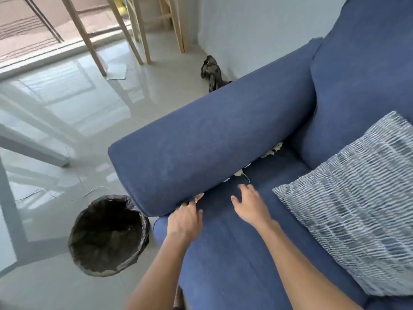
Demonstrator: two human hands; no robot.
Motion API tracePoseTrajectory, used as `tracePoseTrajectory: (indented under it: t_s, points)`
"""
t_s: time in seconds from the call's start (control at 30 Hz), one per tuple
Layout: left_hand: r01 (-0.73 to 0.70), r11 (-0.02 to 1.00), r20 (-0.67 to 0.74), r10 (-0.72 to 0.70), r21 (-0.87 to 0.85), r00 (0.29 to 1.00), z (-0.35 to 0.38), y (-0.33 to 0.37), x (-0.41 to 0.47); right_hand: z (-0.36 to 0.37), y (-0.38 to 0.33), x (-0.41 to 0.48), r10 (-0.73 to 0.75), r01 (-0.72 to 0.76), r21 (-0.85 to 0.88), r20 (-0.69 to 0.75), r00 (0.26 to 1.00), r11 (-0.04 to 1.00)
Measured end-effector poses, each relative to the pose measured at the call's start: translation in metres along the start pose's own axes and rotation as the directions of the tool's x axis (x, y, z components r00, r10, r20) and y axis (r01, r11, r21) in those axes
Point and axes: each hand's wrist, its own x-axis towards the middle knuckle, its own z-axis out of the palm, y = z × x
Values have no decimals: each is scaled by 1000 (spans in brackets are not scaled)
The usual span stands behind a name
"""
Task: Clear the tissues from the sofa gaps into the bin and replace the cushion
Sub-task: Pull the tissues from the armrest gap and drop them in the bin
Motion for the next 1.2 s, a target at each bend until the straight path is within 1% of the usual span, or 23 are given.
tracePoseTrajectory:
  t_s: [0.03,0.1,0.2,0.27,0.3,0.33,0.37,0.4,0.43,0.47,0.53,0.6,0.67,0.77,0.87,1.0,1.07,1.1,1.17,1.2]
  points:
    - [9,1000,-18,-8,18,1000,9,0,7,8,-3,12,-23,23,-9,-10,1000,1000]
    - [18,1000,-59,-18,1,998,29,2,23,22,-9,34,-29,29,2,-25,999,1000]
    - [53,998,-78,-56,-42,995,51,7,34,44,-15,58,19,-19,-4,23,1000,1000]
    - [71,997,-122,-73,-17,990,63,6,41,54,-13,71,59,-59,7,0,998,998]
    - [79,997,-148,-78,-2,986,66,4,46,58,-12,77,87,-86,32,-34,996,996]
    - [68,998,-170,-67,2,983,69,4,50,61,-9,82,117,-113,59,-62,991,992]
    - [24,999,-184,-19,24,983,70,4,51,64,-7,85,134,-126,84,-95,986,988]
    - [1,997,-209,16,83,978,71,2,53,67,-6,88,142,-131,96,-123,982,987]
    - [7,988,-204,25,156,979,70,1,54,68,-5,90,151,-136,107,-145,978,985]
    - [22,974,-139,10,227,990,70,0,53,69,-5,91,163,-147,111,-159,974,983]
    - [22,940,-125,22,341,992,70,-1,56,69,-6,94,203,-186,114,-171,964,976]
    - [-55,908,-131,120,415,984,72,0,59,69,-7,97,250,-227,138,-182,951,964]
    - [-89,872,-130,172,482,976,71,-1,60,69,-9,99,290,-257,178,-193,937,950]
    - [-119,863,-85,183,490,979,67,-6,62,69,-11,102,335,-286,225,-225,915,931]
    - [-120,854,-69,179,507,981,64,-9,64,71,-13,103,363,-290,277,-268,892,916]
    - [-209,835,-20,254,509,967,57,-7,71,79,-10,97,336,-256,267,-319,886,929]
    - [-235,790,8,280,566,960,56,-3,76,82,-7,95,312,-231,261,-336,889,937]
    - [-236,753,31,276,614,961,58,0,80,83,-6,94,300,-214,267,-339,892,939]
    - [-233,687,83,244,689,966,64,9,90,83,-3,92,268,-179,272,-337,903,946]
    - [-228,682,111,212,695,971,66,14,94,82,-2,91,250,-163,269,-331,910,949]
